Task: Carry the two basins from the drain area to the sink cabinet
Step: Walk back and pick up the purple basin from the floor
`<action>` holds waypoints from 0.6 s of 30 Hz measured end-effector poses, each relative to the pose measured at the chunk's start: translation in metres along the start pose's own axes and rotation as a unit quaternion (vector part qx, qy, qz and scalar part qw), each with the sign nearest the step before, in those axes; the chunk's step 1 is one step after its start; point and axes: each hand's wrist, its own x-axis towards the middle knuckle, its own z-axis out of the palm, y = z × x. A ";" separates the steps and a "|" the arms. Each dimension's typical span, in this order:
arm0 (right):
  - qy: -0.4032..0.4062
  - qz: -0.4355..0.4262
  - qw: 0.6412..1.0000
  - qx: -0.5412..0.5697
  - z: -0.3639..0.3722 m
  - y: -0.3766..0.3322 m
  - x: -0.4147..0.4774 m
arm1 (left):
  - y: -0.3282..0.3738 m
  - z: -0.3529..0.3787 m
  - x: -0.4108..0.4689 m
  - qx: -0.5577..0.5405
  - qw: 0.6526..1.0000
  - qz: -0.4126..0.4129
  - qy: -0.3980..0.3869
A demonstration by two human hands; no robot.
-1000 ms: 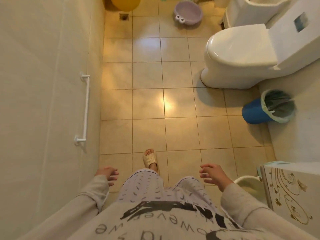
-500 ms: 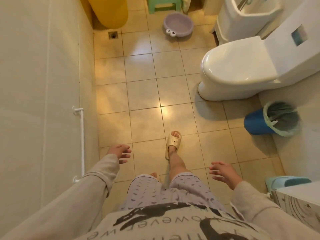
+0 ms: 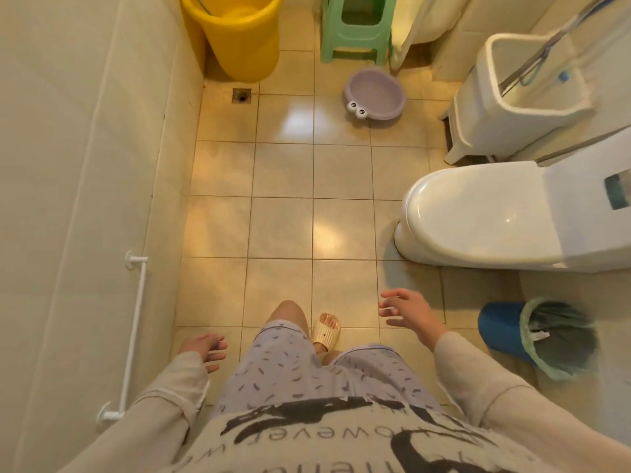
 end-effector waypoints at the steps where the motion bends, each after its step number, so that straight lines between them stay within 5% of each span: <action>1: -0.005 -0.005 1.000 -0.001 -0.002 -0.014 0.007 | 0.012 0.002 0.002 -0.005 1.000 -0.001 0.000; 11: 0.016 0.033 0.999 0.006 -0.002 -0.111 0.093 | 0.185 0.019 0.044 0.050 0.998 -0.025 -0.005; 18: 0.068 0.097 0.992 0.049 -0.014 -0.161 0.125 | 0.354 0.035 0.047 0.113 0.991 0.059 -0.045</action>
